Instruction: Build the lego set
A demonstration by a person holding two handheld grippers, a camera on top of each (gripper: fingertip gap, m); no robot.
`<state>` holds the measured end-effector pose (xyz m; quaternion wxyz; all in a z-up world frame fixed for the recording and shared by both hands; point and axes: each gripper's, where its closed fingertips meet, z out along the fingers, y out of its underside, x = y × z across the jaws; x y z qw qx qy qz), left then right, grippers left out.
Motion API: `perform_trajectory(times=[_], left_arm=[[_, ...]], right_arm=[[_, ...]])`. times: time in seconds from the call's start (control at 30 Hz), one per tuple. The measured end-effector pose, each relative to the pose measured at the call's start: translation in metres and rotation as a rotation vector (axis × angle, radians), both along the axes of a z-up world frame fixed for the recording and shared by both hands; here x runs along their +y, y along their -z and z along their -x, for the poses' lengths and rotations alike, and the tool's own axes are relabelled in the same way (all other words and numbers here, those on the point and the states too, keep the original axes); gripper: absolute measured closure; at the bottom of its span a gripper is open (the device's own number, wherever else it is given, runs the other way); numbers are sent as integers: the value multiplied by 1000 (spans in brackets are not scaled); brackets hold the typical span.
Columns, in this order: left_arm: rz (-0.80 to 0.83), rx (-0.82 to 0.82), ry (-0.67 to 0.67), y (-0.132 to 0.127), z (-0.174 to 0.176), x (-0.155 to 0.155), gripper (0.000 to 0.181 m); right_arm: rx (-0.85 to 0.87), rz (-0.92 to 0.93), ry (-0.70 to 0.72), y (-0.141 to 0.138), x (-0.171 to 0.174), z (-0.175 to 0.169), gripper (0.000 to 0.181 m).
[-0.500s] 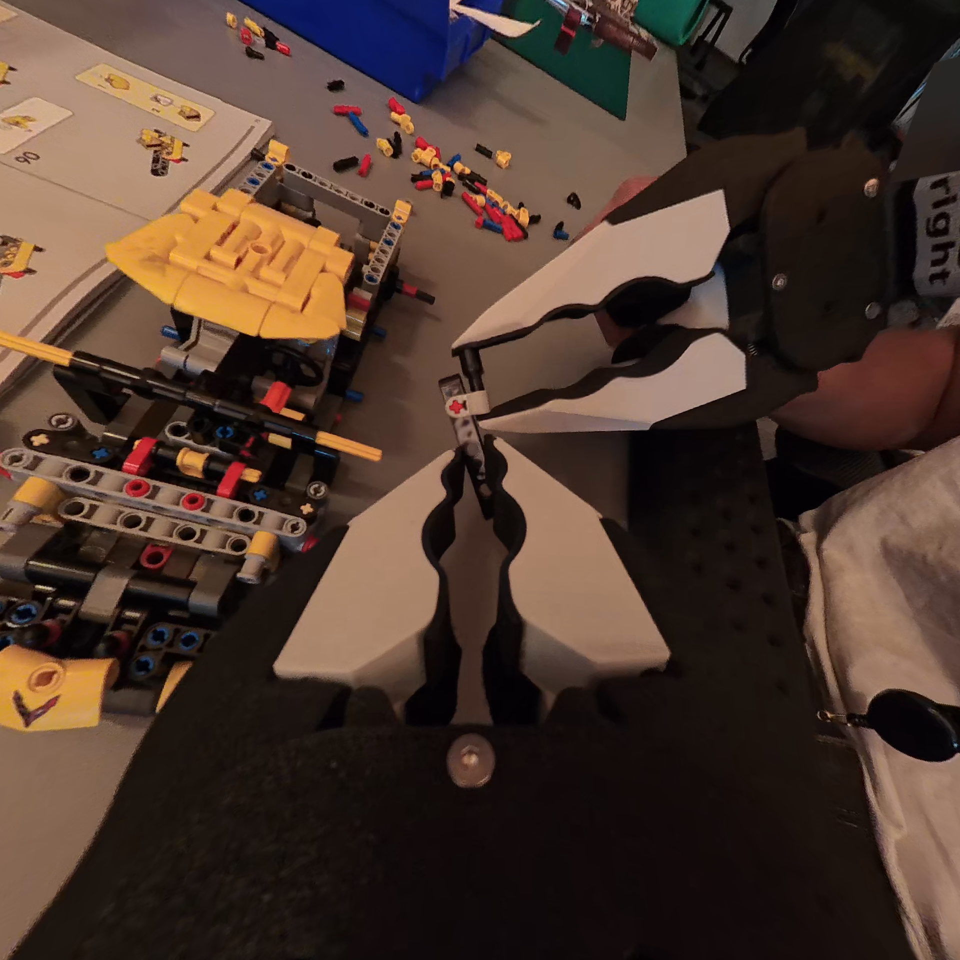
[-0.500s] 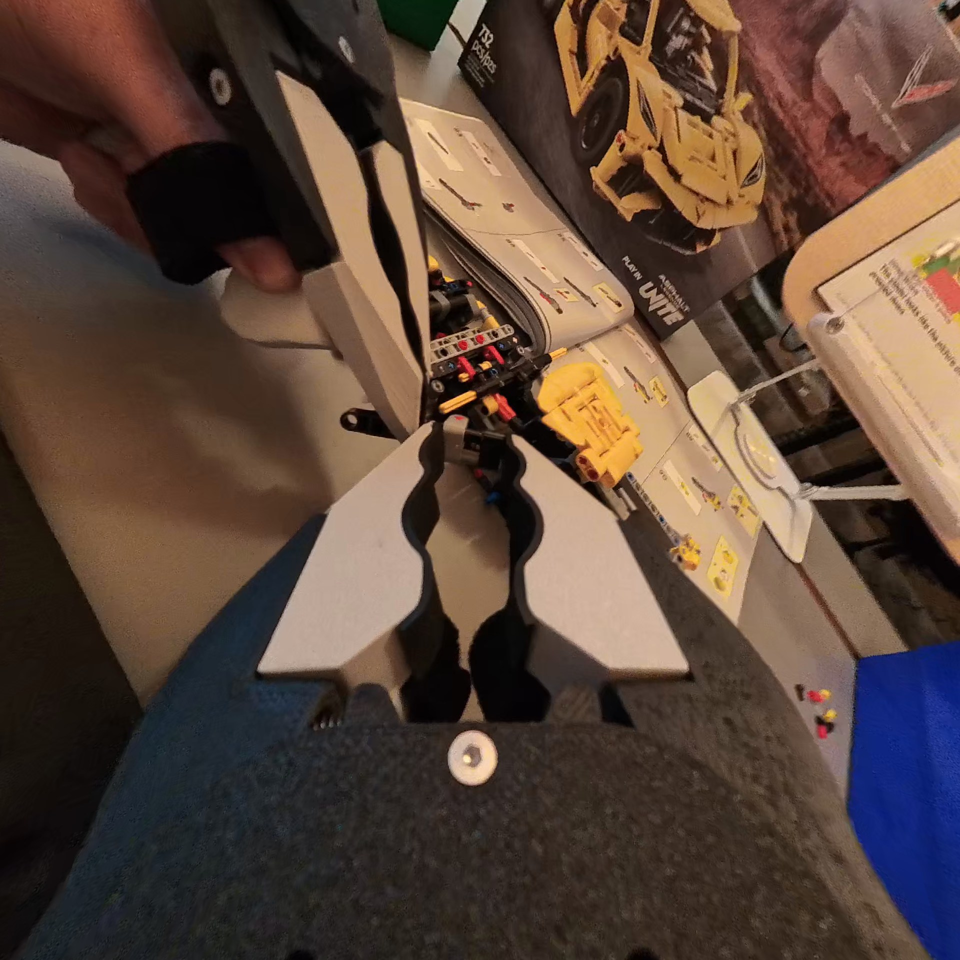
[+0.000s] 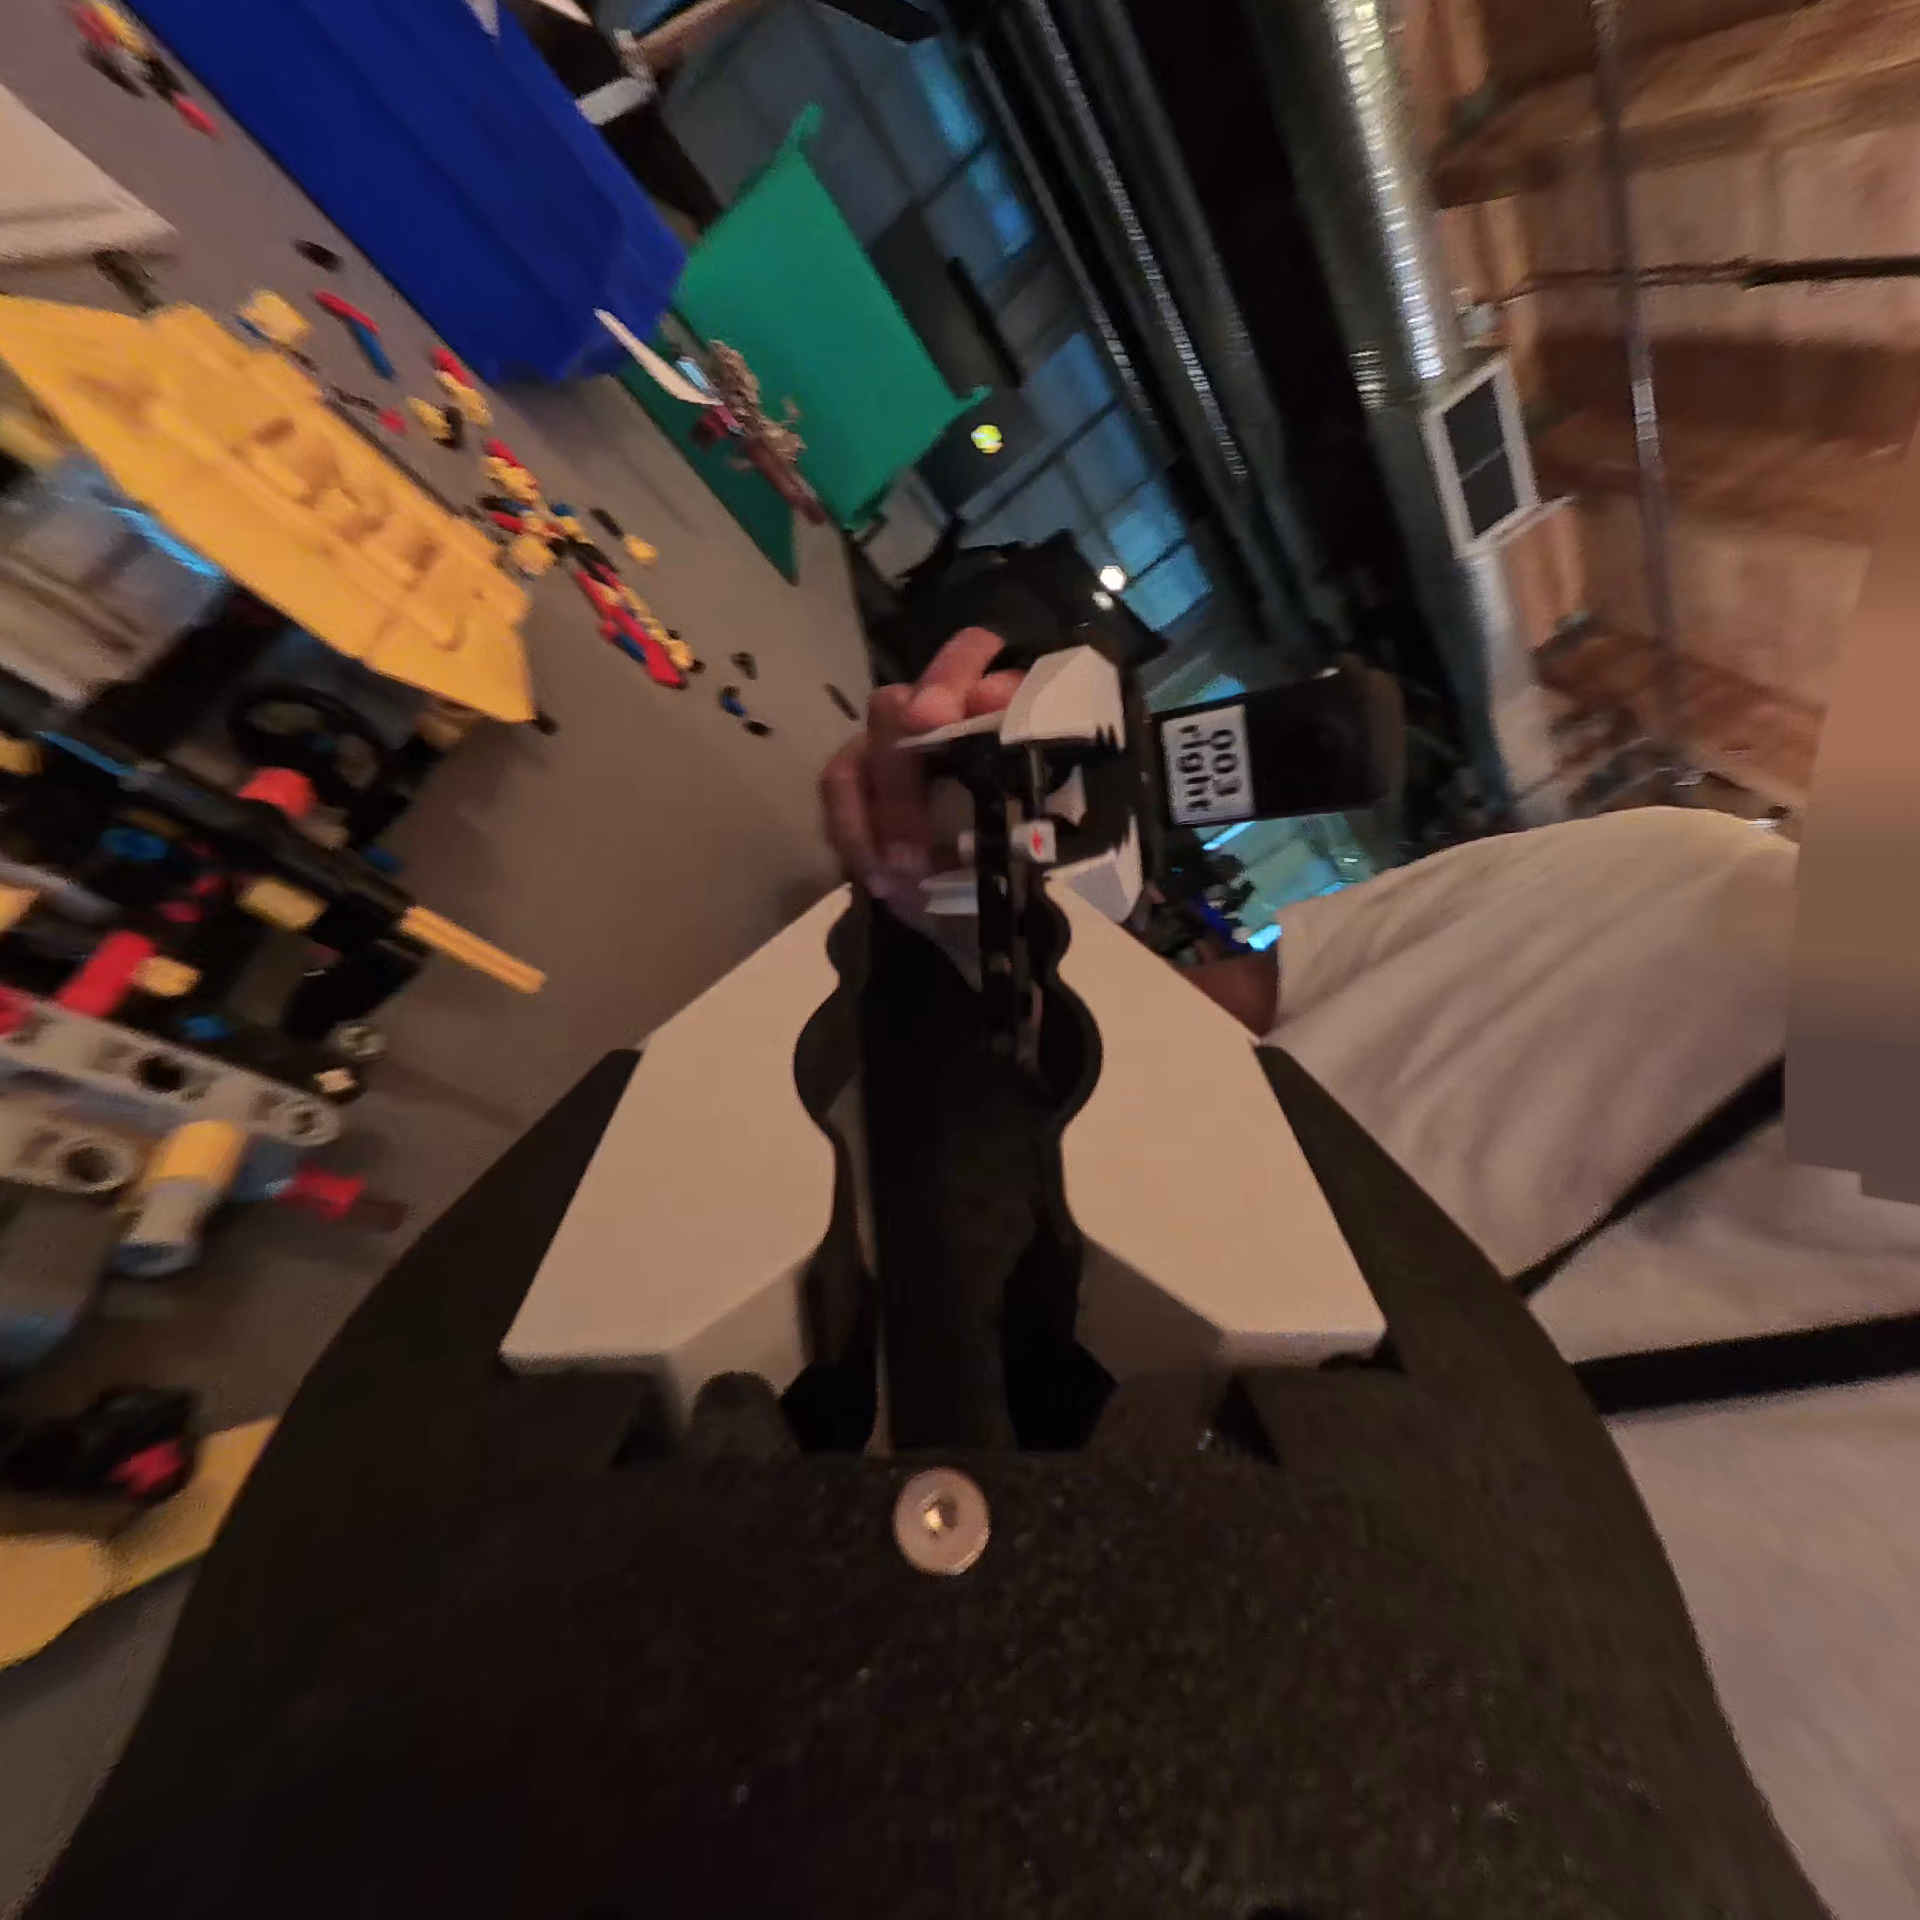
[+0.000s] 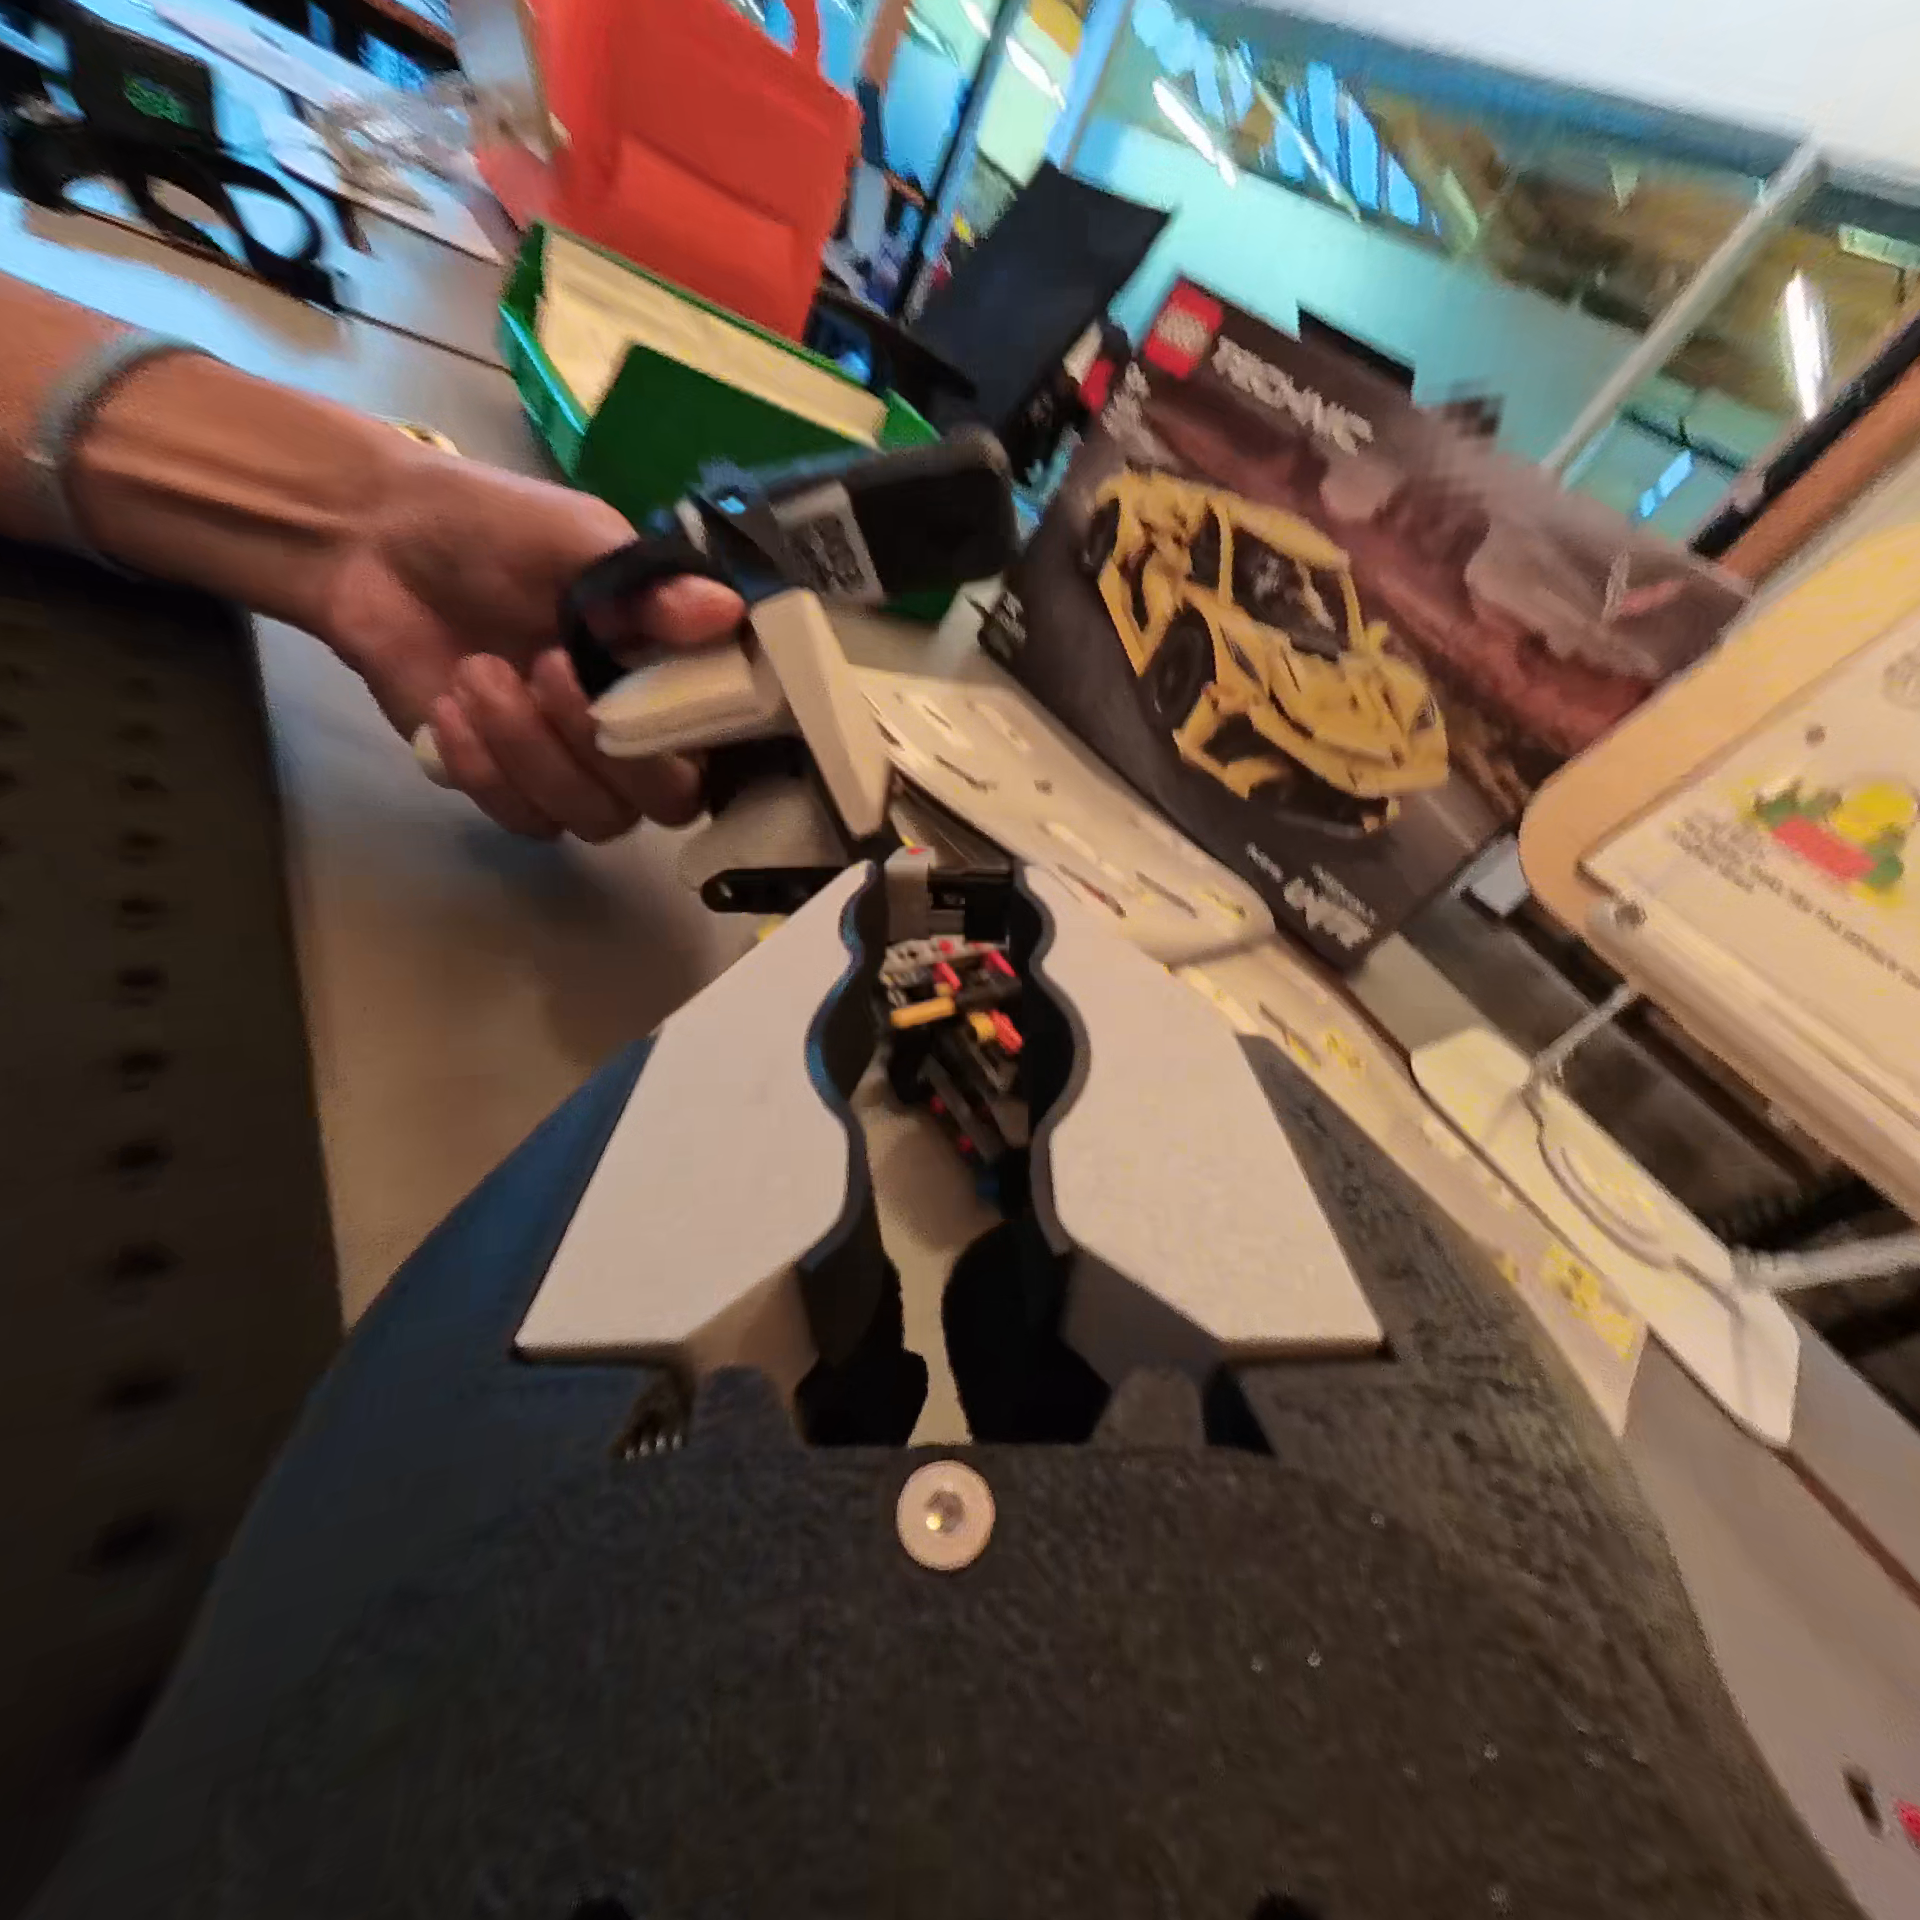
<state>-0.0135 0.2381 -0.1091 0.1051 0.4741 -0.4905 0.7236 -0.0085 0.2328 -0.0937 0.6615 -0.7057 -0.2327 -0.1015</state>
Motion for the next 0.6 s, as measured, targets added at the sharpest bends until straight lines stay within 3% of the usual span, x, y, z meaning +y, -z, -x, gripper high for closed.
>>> perform_trajectory(times=[0.17,0.23,0.37,0.47,0.57,0.6], left_arm=[[201,-36,154,-22,14,-16,152],[187,-40,161,-20,15,-18,165],[119,-51,144,-17,16,-18,166],[-23,-106,91,-13,14,-16,165],[-231,-287,35,-22,19,-21,165],[-274,-342,9,-27,19,-22,165]], right_arm=[[-46,-50,-64,-5,-2,16,159],[-46,-59,-83,-6,-4,21,159],[-32,-49,-90,-4,-4,21,159],[157,14,-109,-3,-5,20,157],[500,76,-215,-12,-9,15,142],[610,112,-274,-13,-11,16,145]])
